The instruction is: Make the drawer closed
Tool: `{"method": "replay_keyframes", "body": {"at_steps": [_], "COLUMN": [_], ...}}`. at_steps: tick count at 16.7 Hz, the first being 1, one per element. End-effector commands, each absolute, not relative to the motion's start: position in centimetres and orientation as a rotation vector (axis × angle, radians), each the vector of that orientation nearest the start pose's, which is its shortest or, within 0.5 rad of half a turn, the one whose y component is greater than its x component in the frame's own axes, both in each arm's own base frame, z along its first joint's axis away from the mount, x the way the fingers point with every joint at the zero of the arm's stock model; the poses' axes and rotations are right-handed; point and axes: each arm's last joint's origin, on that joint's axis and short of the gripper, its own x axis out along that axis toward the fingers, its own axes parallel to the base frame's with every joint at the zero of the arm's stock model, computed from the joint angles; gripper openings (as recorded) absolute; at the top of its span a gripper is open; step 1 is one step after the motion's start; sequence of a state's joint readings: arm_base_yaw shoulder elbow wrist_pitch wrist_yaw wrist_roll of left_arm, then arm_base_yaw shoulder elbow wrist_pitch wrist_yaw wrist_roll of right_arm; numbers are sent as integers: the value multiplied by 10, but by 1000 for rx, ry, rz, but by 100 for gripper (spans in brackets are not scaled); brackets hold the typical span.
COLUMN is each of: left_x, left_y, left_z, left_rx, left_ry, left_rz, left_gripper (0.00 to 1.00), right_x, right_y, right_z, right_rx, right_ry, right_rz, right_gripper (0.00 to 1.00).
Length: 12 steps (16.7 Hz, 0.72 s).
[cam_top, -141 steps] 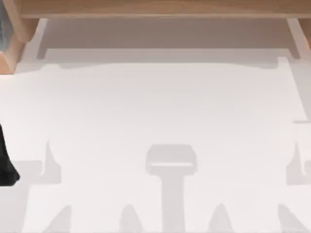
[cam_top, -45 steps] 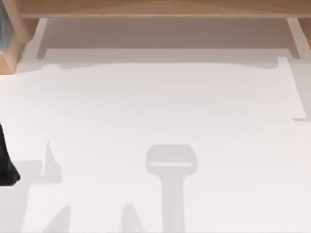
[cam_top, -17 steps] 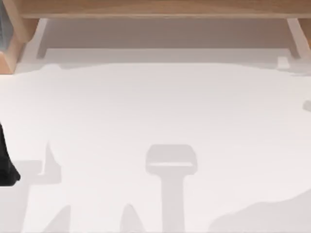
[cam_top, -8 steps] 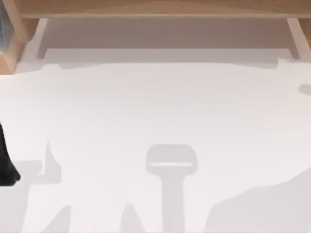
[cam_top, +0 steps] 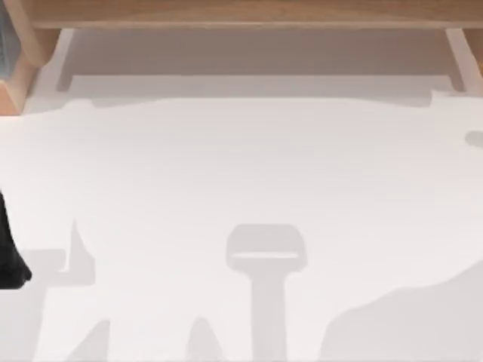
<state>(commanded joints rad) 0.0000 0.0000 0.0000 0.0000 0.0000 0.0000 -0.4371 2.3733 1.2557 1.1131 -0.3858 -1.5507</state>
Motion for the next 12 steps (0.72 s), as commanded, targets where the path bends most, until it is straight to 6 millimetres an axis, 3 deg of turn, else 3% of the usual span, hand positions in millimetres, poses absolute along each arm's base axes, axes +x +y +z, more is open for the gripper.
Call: {"method": "replay_keyframes", "body": {"at_steps": [6,12], "left_x": [106,106], "left_y": [-1,-1], "left_z": [160,160], "left_rx": [0,0], "left_ry": [0,0], "left_rz": [0,0], "left_gripper": [100,100], "right_x": [435,435], "right_y": [-185,-185], "right_z": [88,88], "right_rx": [-1559,-1559], "right_ry": [25,25], "right_rz": [-12,-12], "right_gripper": [98,100]}}
